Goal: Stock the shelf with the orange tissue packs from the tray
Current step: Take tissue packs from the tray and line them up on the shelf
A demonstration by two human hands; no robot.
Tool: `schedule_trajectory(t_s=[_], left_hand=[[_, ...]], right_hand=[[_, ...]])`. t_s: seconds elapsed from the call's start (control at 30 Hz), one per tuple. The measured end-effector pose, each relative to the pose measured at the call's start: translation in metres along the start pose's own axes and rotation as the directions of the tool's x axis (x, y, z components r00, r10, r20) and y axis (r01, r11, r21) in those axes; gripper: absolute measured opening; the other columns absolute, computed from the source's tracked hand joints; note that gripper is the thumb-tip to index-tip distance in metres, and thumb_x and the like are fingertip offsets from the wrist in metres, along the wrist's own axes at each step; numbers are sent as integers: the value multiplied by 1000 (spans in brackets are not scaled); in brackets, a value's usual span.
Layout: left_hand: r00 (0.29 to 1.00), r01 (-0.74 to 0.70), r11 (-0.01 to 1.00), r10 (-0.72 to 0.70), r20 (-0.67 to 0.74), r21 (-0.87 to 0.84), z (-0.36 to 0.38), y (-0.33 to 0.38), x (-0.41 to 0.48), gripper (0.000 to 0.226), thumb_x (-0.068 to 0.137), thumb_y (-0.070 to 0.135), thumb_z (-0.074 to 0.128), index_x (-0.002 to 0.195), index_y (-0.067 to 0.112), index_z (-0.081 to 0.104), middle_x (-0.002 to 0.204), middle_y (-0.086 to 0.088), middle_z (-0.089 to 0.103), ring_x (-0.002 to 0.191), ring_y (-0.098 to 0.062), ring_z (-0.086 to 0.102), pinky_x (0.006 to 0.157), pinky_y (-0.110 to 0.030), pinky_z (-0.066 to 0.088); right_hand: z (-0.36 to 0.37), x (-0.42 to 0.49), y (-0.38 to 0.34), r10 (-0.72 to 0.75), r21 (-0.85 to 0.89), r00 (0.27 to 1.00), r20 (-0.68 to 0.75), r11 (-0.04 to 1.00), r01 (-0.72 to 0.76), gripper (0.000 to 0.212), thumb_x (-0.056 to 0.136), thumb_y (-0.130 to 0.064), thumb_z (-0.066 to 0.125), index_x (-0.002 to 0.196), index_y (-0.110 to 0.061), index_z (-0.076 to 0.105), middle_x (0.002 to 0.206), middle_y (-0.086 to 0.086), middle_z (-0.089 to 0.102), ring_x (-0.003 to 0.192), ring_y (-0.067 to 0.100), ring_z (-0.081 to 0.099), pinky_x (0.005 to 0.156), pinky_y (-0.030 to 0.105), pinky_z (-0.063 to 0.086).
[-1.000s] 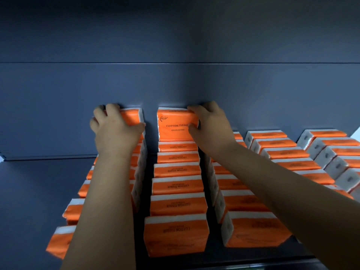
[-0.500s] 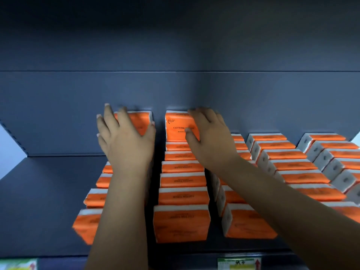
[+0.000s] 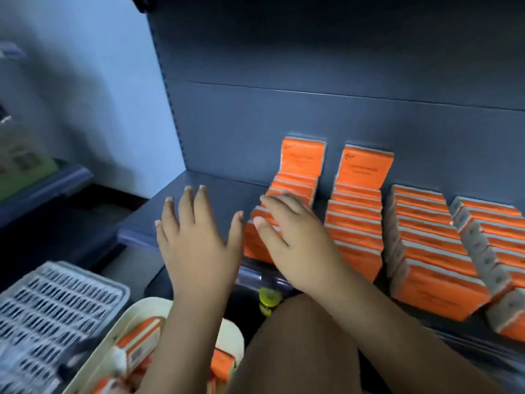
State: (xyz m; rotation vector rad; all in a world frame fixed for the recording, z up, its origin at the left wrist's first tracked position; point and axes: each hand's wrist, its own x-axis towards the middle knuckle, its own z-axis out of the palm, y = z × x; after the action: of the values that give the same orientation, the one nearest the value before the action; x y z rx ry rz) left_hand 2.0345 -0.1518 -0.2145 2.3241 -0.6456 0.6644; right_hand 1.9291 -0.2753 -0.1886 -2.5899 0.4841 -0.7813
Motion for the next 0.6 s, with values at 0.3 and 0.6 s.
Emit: schedule_trajectory(t_s=[0.3,0.6], left_hand=[[949,240,945,-277,150,224,-70,-188,-116,76,89,65,47,148,16,48,158,-8,47,149,-41,33,117,-62,30],[710,369,875,-484,512,315,-35,-260,-210,66,97,57,56,149,19,45,158,-2,43,150,-31,28,120,-50,30]], right_hand=[[137,-72,-117,-109,77,912,395,993,85,56,101,-49,43,139,-10,59,136,9,61,134,29,48,112,44,40],[232,-143,-88,127,-64,718,685,991,-114,38,103,-47,43,124,-23,64,118,1,62,113,25,59,94,42,51]])
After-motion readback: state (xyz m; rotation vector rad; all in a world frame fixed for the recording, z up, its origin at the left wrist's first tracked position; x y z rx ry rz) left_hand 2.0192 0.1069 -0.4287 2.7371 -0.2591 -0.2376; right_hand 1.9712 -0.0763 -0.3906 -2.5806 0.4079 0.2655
